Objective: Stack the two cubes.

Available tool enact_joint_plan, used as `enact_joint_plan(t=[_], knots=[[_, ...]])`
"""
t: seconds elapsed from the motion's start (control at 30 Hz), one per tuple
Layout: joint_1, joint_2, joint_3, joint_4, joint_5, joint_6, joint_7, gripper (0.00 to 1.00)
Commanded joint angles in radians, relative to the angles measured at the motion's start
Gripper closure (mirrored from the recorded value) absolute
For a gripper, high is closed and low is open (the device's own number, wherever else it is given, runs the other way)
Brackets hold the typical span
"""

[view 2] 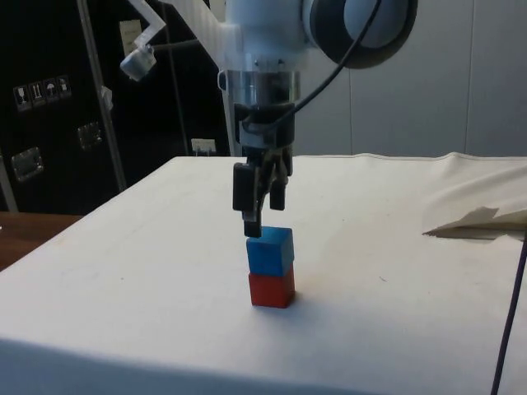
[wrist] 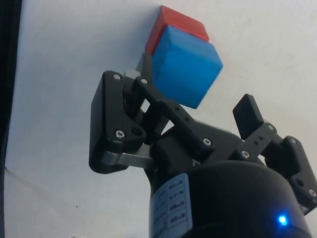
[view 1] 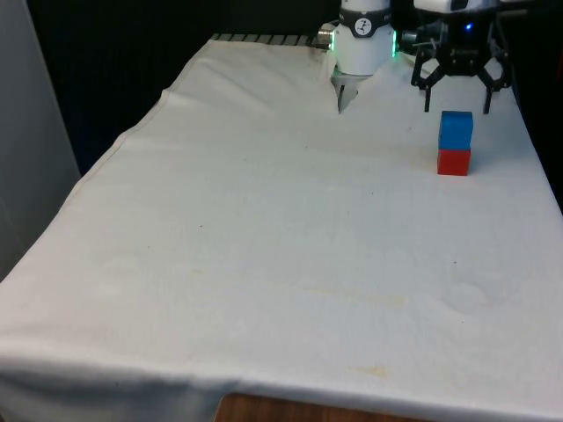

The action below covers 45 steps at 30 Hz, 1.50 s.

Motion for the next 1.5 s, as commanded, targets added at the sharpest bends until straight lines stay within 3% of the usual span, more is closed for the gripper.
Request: enact_joint_plan(t=[0.0, 0.03, 0.2, 0.23, 0.27, 0.67, 1.47], knots=[[0.000, -0.006, -0.001, 0.002, 0.001, -0.008, 0.000, 0.00], [-0.002, -0.008, 0.001, 0.010, 0.024, -0.025, -0.018, 0.00], [-0.004, -0.038, -0.011, 0.031, 0.027, -0.082, -0.023, 0.00], [-0.004, -0.037, -0.012, 0.026, 0.003, -0.070, -0.005, 0.00], [-0.005, -0.047, -0.017, 0.039, 0.029, -0.102, -0.027, 0.00], [-0.008, -0.080, -0.056, 0.080, 0.027, -0.189, -0.040, 0.00], [-0.018, -0.083, -0.148, 0.136, 0.021, -0.244, -0.067, 0.00]])
